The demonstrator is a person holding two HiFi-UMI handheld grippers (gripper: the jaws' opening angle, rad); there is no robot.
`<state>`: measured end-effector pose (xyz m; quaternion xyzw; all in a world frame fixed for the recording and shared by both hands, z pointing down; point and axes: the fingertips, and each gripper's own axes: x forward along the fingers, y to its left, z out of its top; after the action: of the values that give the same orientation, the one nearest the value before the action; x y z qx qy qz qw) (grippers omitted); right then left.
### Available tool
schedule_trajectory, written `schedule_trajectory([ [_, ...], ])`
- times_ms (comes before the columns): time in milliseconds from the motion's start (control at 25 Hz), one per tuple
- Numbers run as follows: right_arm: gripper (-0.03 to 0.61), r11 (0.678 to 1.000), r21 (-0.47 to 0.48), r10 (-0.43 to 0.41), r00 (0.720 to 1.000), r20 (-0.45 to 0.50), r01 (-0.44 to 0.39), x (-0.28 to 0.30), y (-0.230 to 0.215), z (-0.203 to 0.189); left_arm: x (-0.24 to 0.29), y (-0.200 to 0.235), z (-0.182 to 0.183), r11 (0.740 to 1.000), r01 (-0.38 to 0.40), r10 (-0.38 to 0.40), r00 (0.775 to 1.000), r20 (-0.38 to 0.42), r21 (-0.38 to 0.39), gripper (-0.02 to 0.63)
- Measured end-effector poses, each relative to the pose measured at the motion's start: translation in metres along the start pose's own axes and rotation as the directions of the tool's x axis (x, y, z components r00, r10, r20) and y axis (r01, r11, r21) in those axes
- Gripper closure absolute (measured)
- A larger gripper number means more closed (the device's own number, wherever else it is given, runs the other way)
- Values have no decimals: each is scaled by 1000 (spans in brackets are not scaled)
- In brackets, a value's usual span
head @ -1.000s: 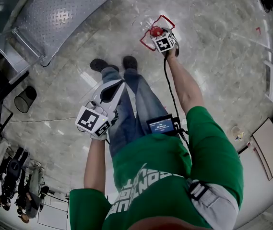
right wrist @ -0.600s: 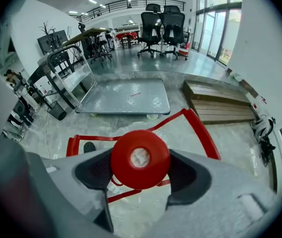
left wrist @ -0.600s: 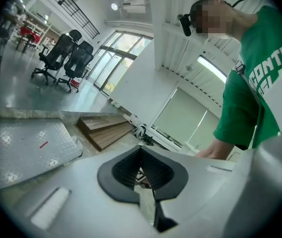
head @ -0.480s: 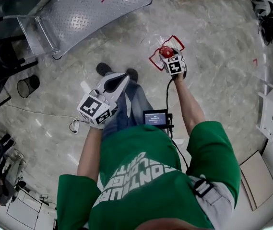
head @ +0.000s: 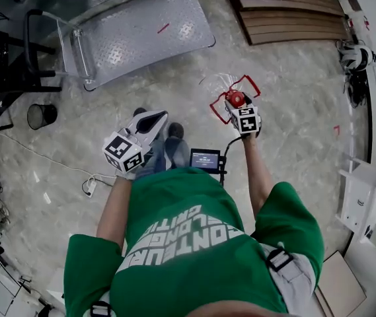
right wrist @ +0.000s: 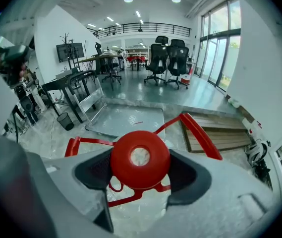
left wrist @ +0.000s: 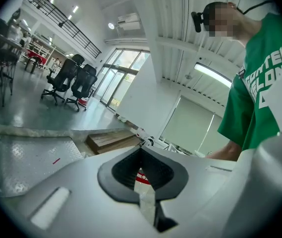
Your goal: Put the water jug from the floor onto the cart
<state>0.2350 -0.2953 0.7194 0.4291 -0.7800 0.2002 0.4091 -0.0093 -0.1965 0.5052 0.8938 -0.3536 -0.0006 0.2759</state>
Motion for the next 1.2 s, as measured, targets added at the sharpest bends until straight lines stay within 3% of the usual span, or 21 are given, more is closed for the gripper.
schedule_trajectory([
  [280,278,999,-45,-7,990,138,13,-54,-10,69,-13,-3,28,999,-16,14,998,59,36,598],
  [560,278,999,-48,-1,963,269,15,-98,-15,140,-24,-1,58,998,-19,12,994,112,68,598],
  [1200,278,994,-107,40,964,262,-12,-78,2,202,-53,46,93,996,-81,71,982,176,49,598],
])
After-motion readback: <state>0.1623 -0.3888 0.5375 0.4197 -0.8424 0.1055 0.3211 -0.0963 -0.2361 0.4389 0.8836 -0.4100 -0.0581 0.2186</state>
